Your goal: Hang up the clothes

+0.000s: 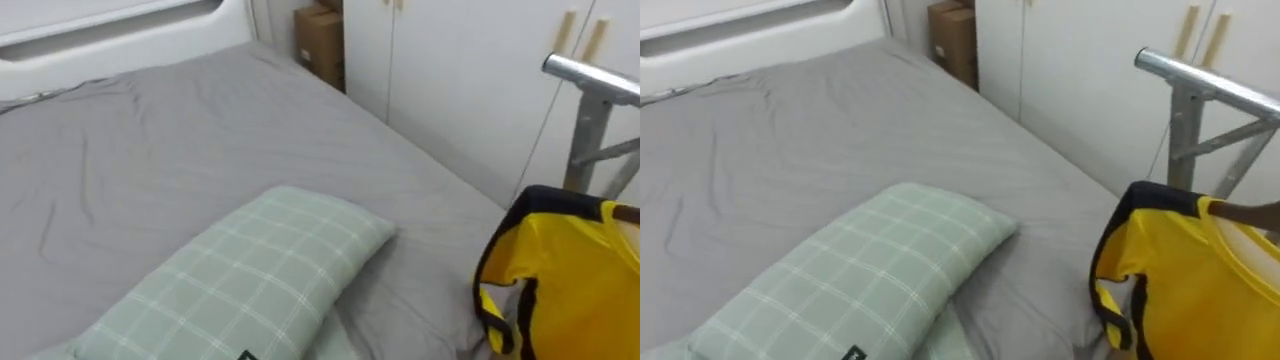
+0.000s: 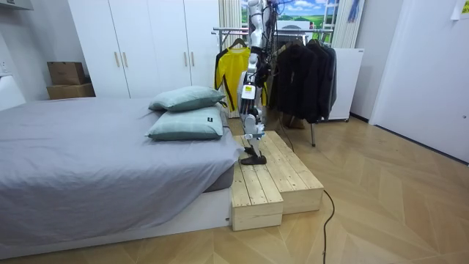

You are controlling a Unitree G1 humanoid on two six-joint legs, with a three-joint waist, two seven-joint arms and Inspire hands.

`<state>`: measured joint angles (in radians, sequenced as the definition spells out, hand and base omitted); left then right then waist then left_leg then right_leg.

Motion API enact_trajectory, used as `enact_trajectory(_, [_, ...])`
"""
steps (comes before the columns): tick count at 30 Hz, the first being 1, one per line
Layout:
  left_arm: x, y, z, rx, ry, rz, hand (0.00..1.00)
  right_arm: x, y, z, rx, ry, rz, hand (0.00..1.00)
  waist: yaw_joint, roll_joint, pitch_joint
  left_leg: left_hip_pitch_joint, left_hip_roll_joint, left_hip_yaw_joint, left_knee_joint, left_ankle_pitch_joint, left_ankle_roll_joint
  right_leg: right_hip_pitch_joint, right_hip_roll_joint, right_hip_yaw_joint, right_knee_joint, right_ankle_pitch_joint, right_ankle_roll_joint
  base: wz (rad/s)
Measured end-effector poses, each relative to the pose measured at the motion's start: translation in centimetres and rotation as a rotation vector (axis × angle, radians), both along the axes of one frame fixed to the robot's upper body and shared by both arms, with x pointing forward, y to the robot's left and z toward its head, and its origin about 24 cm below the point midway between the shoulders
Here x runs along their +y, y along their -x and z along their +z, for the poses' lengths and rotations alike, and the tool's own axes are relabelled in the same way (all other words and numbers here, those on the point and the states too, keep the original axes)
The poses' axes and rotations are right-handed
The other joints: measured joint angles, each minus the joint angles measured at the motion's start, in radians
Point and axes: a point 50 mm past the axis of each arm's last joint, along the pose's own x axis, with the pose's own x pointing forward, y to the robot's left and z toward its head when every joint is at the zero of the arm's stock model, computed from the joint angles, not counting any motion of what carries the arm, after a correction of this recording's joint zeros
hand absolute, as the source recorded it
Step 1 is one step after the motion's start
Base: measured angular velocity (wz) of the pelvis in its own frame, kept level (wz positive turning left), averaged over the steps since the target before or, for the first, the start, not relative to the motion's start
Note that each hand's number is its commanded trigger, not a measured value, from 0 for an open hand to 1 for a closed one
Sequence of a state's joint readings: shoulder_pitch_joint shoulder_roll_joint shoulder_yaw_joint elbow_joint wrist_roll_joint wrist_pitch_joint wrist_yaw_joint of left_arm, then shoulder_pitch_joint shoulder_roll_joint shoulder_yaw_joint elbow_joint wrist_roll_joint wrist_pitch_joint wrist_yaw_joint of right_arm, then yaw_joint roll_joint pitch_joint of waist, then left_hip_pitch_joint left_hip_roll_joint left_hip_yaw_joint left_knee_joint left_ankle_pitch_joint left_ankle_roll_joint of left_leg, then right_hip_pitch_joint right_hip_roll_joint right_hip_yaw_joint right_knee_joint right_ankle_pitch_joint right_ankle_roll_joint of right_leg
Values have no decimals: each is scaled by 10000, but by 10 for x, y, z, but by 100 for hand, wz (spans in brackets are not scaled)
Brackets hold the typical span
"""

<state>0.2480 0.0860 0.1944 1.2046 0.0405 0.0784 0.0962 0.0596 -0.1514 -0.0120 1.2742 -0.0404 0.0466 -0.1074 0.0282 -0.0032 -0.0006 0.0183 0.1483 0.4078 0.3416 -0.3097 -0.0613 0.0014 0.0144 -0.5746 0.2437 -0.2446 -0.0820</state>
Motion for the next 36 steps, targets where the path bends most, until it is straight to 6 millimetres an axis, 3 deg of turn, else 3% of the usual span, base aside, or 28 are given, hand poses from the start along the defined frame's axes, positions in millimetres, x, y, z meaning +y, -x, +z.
enact_trajectory(2, [0, 2, 0, 86, 28, 21, 0, -3, 7, 0, 242, 196, -309, 0, -239, 123, -58, -108, -58, -460, 97, 52, 77, 240, -114, -475, -1, -39, 91, 82])
enact_trajectory(3, [-1, 2, 0, 117, 39, 60, 0, -6, 10, 1, 375, 345, -450, 0, -329, 224, -109, -132, -70, -666, 136, 89, 131, 333, -192, -567, 136, -99, 374, 84])
enact_trajectory(4, [0, 2, 0, 117, 7, 90, 0, -9, 15, 1, 613, 513, -527, 0, -452, 341, -100, -146, -157, -1217, 21, 171, 171, 402, -227, -280, 376, -92, 588, 89])
enact_trajectory(5, [0, 2, 0, 135, -18, 165, 0, -10, 17, 1, 760, 596, -575, 0, -551, 397, -67, -163, -271, -1562, -3, 251, 252, 435, -216, 164, 504, -78, 634, 121])
enact_trajectory(6, [3, 3, 0, 162, -102, 341, 0, -10, 26, 0, 1232, 689, -674, 0, -868, 330, -61, -200, -481, -2116, 45, 409, 387, 484, -98, 1427, 688, -127, 719, 155])
enact_trajectory(7, [4, 2, 0, 115, -152, 438, 0, -11, 41, 0, 1767, 738, -960, 0, -1008, 217, -107, -253, -657, -2304, 136, 464, 392, 523, -107, 1723, 679, -325, 973, 151])
enact_trajectory(8, [3, 2, 0, 141, -145, 439, 0, -11, 46, 0, 2016, 785, -1054, 0, -956, 201, -115, -264, -737, -2268, 170, 465, 387, 539, -207, 1580, 644, -414, 992, 104])
enact_trajectory(9, [3, 4, 0, 224, -122, 435, 0, -13, 51, 1, 2291, 896, -1132, 0, -761, 177, -118, -308, -789, -2170, 331, 465, 390, 513, -389, 1264, 646, -504, 769, 62])
enact_trajectory(10, [3, 8, 0, 411, -114, 450, 0, -13, 55, 1, 2491, 907, -1161, 0, -680, 168, -123, -398, -877, -2186, 382, 459, 449, 532, -563, 963, 654, -517, 683, 55])
enact_trajectory(12, [3, 18, 1, 737, -108, 580, 0, -12, 58, 1, 2653, 878, -1275, 0, -543, 124, -112, -460, -975, -2210, 340, 583, 709, 614, -719, 729, 650, -477, 622, 54])
enact_trajectory(14, [3, 31, 3, 1186, -101, 707, 0, -12, 58, 1, 2719, 902, -1356, 0, -394, 127, -83, -483, -1122, -2529, 265, 755, 834, 784, -833, 616, 623, -386, 625, 46])
enact_trajectory(15, [4, 35, 4, 1367, -148, 741, 0, -12, 54, 1, 2588, 911, -1431, 0, -303, 53, -74, -453, -1265, -2699, 118, 774, 940, 872, -881, 595, 530, -312, 718, 35])
enact_trajectory(16, [5, 36, 4, 1417, -238, 758, 0, -12, 44, 1, 2349, 929, -1408, 0, -152, -36, -52, -425, -1376, -2741, -86, 860, 1048, 936, -857, 875, 384, -188, 753, 30])
enact_trajectory(18, [6, 37, 4, 1432, -299, 827, 0, -13, 29, 2, 1888, 954, -1405, 0, 48, -103, -35, -367, -1488, -2761, -261, 931, 1153, 1032, -798, 1085, 33, 140, 567, 9])
enact_trajectory(22, [8, 37, 5, 1480, -384, 878, 0, -4, 1, 1, 815, 468, -1185, 0, 368, -171, -27, -105, -1652, -2770, -518, 910, 1328, 1414, -802, 1082, -469, 387, 828, 0])
enact_trajectory(26, [9, 27, 4, 1325, -418, 566, 0, 9, -11, -1, 273, -331, -662, 0, 516, -184, -24, -81, -1737, -2804, -610, 849, 1426, 1464, -801, 1172, -630, 453, 938, 2])
enact_trajectory(31, [12, 16, 4, 1151, -800, 77, 0, 16, -4, -4, 225, -892, -787, 0, 284, -235, 23, -36, -1901, -3295, -700, 871, 1484, 1571, -674, 2755, -628, 477, 984, 32])
enact_trajectory(33, [12, 12, 3, 1058, -863, 14, 0, 18, -3, -5, 198, -1011, -804, 0, 284, -280, 61, -49, -1944, -3376, -697, 870, 1485, 1654, -642, 3003, -773, 477, 985, 14])
enact_trajectory(34, [11, 7, 3, 963, -894, -32, 0, 18, -2, -5, 153, -1091, -795, 0, 278, -291, 129, -52, -1965, -3447, -699, 869, 1484, 1706, -633, 3032, -852, 478, 987, 17])
enact_trajectory(36, [11, -3, 2, 761, -990, -122, 0, 18, -2, -5, 44, -1153, -729, 0, 285, -268, 187, -84, -1977, -3471, -708, 857, 1478, 1718, -601, 3329, -953, 481, 991, 8])
